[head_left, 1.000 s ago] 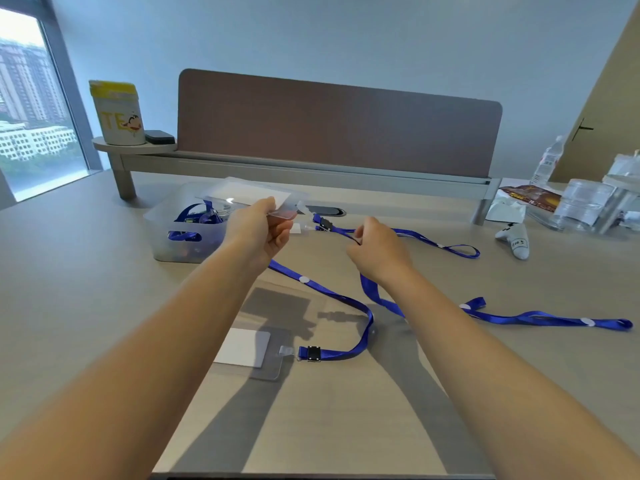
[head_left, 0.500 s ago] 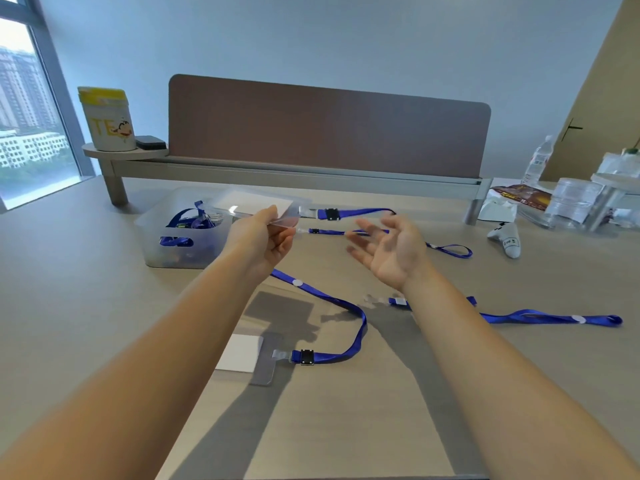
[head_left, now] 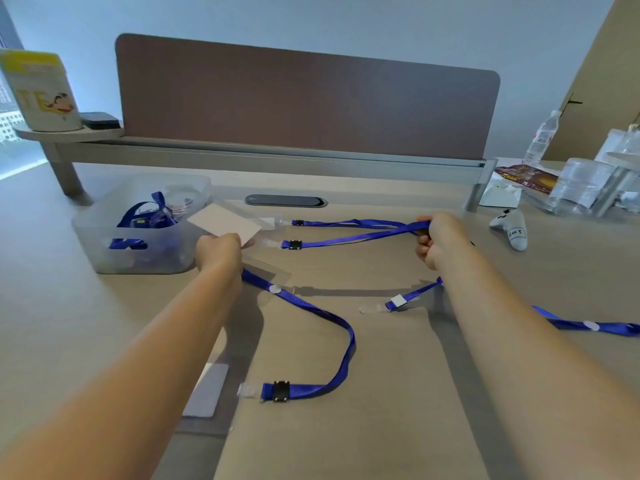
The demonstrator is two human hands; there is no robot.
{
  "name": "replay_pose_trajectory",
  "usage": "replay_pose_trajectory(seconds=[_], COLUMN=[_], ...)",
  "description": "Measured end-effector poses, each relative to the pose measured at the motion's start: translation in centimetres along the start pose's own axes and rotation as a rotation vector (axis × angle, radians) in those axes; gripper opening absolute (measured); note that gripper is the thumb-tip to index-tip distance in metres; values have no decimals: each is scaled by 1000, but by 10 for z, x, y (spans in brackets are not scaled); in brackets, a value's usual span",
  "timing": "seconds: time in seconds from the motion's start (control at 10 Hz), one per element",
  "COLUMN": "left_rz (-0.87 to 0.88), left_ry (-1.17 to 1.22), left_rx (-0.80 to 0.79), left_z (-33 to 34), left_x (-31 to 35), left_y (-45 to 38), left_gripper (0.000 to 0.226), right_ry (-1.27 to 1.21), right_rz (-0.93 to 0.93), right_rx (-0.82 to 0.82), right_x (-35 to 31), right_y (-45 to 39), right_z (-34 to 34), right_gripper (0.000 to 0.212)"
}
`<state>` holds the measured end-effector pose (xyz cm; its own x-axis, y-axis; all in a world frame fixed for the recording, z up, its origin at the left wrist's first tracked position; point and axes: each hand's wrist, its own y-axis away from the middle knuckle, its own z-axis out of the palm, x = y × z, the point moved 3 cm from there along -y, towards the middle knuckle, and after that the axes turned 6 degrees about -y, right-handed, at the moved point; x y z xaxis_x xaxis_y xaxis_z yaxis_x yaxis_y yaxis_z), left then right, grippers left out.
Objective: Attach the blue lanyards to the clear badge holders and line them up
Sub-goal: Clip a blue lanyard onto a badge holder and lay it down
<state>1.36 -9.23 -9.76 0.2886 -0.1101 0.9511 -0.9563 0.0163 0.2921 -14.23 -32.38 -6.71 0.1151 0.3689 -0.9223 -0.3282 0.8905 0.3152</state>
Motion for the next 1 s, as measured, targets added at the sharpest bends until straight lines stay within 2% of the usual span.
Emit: replay_pose_trajectory(seconds=[0.1, 0.2, 0.3, 0.4, 0.6, 0.7, 0.8, 0.9, 1.0], left_rz=[-87, -185, -166, -215, -177, -199, -208, -227, -238], left_ry=[166, 330, 361, 375, 272, 324, 344, 350, 387], left_rx=[-36, -37, -60, -34, 3, -26, -25, -95, -132], left_z=[17, 27, 38, 44, 53, 58, 64, 69, 73], left_x=[3, 7, 11, 9, -6, -9, -11, -18, -21], left_y=[-15, -26, -32, -40, -66, -77, -84, -87, -92], left_gripper=[22, 20, 33, 30, 25, 25, 27, 36, 38], right_ry=[-83, -197, -298, -385, -409, 63, 772, 1062, 1200], right_rz=[20, -51, -193, -249, -133, -177, -305, -289, -242], right_rx=[18, 67, 103, 112, 92, 74, 92, 47, 54], right_x=[-5, -17, -34, -43, -28, -16, -5, 6, 11], right_y=[-29, -43, -48, -53, -83, -103, -115, -119, -124], right_z=[-5, -8, -6, 1, 3, 0, -6, -2, 4], right_gripper=[34, 32, 26, 14, 26, 25, 44, 44, 44])
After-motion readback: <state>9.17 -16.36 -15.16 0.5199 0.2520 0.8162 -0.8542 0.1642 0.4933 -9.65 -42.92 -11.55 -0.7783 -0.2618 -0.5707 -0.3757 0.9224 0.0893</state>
